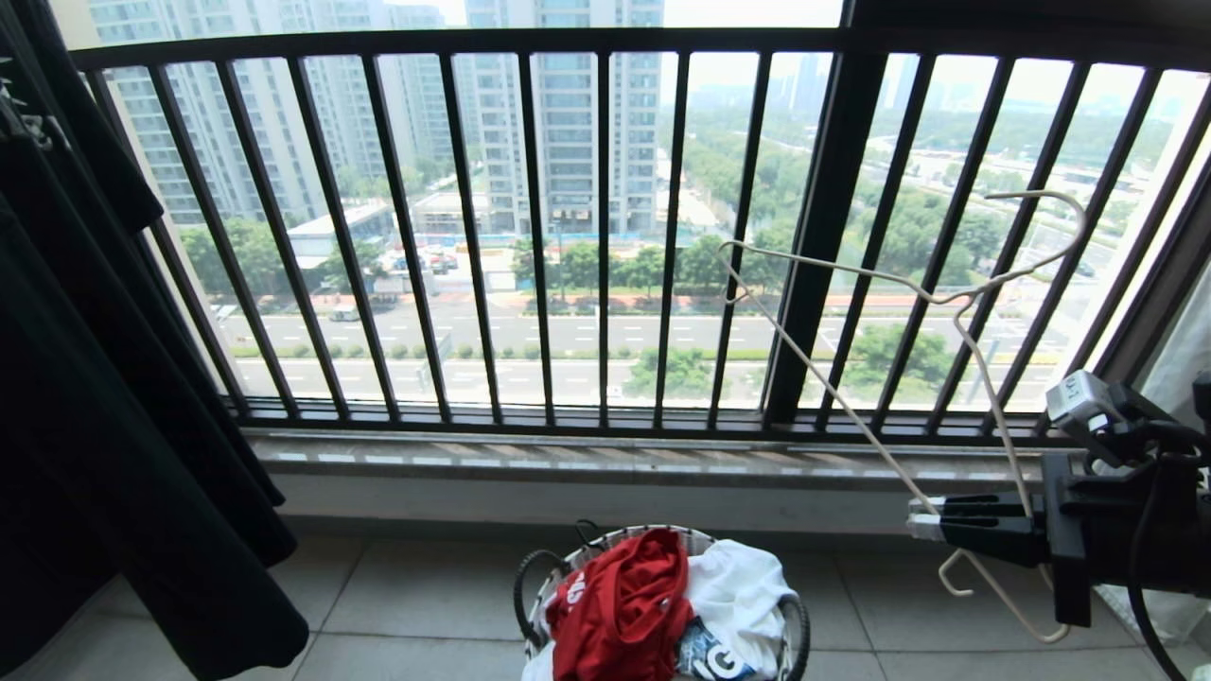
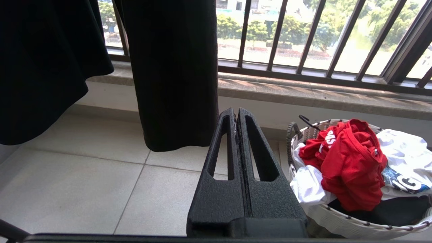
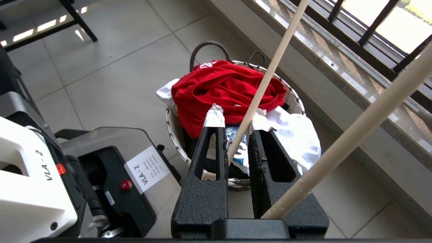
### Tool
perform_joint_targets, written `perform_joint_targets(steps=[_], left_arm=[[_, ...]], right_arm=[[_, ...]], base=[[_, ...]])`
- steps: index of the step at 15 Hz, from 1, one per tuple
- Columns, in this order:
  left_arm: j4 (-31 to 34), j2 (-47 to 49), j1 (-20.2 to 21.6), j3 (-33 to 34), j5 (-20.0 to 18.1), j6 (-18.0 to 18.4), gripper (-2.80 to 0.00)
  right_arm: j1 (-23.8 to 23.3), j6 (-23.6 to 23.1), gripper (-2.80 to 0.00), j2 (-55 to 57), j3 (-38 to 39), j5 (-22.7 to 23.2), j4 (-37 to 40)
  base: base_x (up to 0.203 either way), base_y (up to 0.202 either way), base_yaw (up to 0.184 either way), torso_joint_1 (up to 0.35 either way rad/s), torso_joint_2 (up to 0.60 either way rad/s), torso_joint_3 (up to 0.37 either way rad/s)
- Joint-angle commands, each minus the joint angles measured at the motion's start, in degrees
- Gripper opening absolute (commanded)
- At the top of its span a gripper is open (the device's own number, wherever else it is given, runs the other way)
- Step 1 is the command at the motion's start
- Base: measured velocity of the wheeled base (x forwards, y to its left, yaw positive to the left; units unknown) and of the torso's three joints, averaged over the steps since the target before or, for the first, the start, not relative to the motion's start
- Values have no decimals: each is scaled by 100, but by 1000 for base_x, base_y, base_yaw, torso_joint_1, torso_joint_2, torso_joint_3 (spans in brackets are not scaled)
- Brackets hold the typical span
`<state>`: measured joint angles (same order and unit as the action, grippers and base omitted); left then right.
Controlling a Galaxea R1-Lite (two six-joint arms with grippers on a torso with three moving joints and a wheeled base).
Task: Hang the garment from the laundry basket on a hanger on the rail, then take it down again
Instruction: Pick up clothes from the basket
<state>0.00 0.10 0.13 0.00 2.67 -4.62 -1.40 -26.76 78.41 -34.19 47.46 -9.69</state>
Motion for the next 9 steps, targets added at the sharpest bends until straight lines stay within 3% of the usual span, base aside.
perform_joint_targets(steps=[1,4,9], left_arm=[[0,-1,4,0,5,-12,-280],[0,-1,4,0,5,-12,-280],[0,-1,4,0,5,-12,-280]], right_arm=[[-9,-20,-280,9,1,27,-13],[-14,-19,-280,-22,1,27,-15],[-18,-22,-280,-103,1,27,-15]], base=[[0,0,0,0,0,0],[0,0,0,-1,1,-19],[0,0,0,0,2,-166]])
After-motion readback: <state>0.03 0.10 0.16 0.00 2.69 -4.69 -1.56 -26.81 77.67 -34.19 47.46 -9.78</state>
